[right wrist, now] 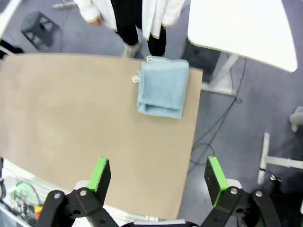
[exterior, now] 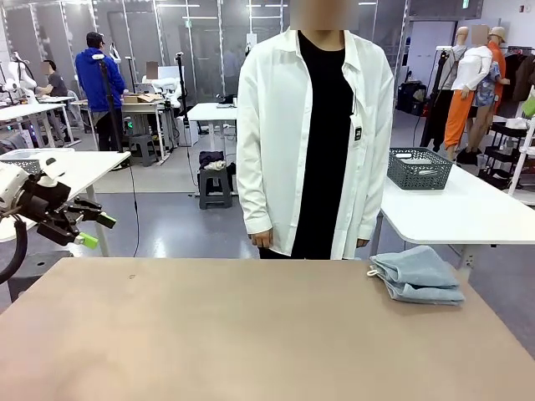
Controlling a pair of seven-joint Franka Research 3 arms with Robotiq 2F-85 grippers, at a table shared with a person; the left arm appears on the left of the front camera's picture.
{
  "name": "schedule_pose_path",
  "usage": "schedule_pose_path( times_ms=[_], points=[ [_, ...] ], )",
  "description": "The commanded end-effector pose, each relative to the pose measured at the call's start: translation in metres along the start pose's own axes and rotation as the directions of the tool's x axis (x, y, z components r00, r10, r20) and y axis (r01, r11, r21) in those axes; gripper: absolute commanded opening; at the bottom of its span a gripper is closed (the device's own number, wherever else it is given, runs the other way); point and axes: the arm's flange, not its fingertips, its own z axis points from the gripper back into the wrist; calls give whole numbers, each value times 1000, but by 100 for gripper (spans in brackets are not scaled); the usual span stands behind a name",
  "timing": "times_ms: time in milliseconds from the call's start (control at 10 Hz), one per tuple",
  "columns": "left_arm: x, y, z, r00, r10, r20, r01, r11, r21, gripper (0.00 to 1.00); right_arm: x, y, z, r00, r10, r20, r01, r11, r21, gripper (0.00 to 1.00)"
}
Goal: Fold the towels and place them in the basket.
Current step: Stack the folded Towel with hook on the right side of the table.
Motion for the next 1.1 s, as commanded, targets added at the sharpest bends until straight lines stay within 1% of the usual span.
schedule_pose_path(
  times_ms=[0,100,200,300,400,1000],
  points=[
    [2,-1,0,1000,-4,-2,4,1000,1,100,-22,20,-33,991,-17,134,12,999,39,100],
    [2,-1,0,1000,-4,-2,4,1000,1,100,-28,22,-31,984,-16,176,9,999,41,100],
    [2,-1,0,1000,-4,-2,4,1000,1,100,-33,28,-29,985,-6,170,3,1000,22,100],
    [2,-1,0,1000,-4,-2,4,1000,1,100,-30,28,-31,988,9,156,8,994,-108,100],
    [2,-1,0,1000,-4,-2,4,1000,1,100,-21,24,-21,989,-3,147,0,1000,22,100],
    [2,-1,0,1000,-4,-2,4,1000,1,100,-21,24,-21,989,-3,147,0,1000,22,100]
  ],
)
